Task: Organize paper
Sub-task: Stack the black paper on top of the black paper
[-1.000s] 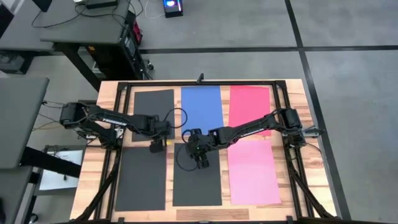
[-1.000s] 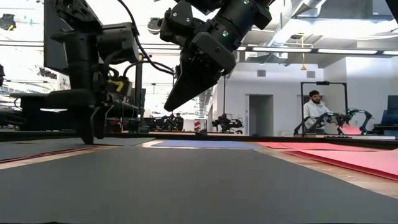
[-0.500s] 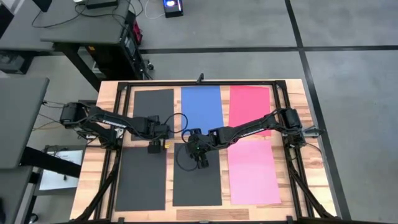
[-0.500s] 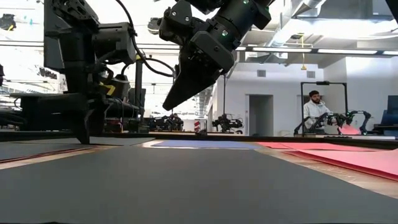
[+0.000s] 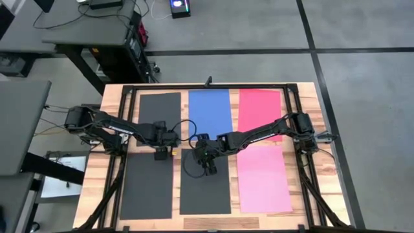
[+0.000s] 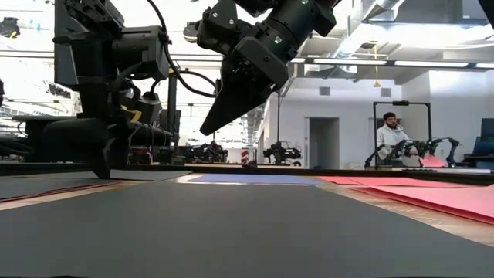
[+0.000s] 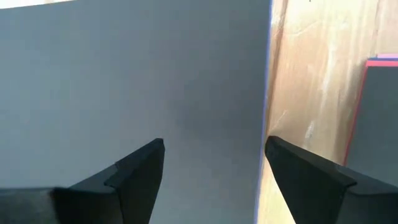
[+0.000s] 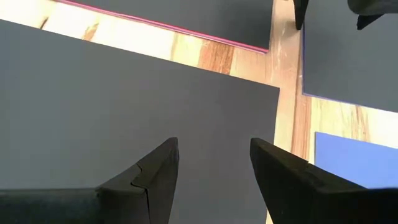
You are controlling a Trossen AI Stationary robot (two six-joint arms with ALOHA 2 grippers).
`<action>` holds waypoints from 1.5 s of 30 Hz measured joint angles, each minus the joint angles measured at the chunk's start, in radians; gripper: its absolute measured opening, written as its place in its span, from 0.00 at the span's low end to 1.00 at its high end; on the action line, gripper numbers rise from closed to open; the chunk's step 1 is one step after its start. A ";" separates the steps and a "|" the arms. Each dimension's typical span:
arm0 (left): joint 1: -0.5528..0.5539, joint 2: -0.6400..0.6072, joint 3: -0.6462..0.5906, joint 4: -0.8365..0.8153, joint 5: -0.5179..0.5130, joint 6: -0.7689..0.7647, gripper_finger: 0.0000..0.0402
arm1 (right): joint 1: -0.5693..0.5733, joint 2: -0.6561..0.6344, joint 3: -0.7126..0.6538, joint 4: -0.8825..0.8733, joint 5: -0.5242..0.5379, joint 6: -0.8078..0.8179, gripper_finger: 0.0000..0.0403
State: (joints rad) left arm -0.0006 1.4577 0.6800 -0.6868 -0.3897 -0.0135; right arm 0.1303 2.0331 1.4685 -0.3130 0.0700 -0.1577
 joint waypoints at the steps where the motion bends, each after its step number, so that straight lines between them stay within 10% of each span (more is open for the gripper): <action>1: 0.001 -0.014 0.000 -0.003 -0.010 -0.002 0.67 | 0.000 0.000 0.000 0.000 0.000 0.000 0.46; 29: 0.058 -0.084 -0.077 0.054 -0.006 0.002 0.67 | -0.001 0.000 0.000 0.001 0.000 0.000 0.46; 45: 0.094 -0.080 -0.077 0.062 -0.170 0.009 0.67 | -0.001 0.000 0.000 0.003 -0.001 0.001 0.46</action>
State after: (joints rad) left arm 0.0936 1.3781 0.6027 -0.6249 -0.5597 -0.0044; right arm 0.1295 2.0327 1.4685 -0.3103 0.0692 -0.1570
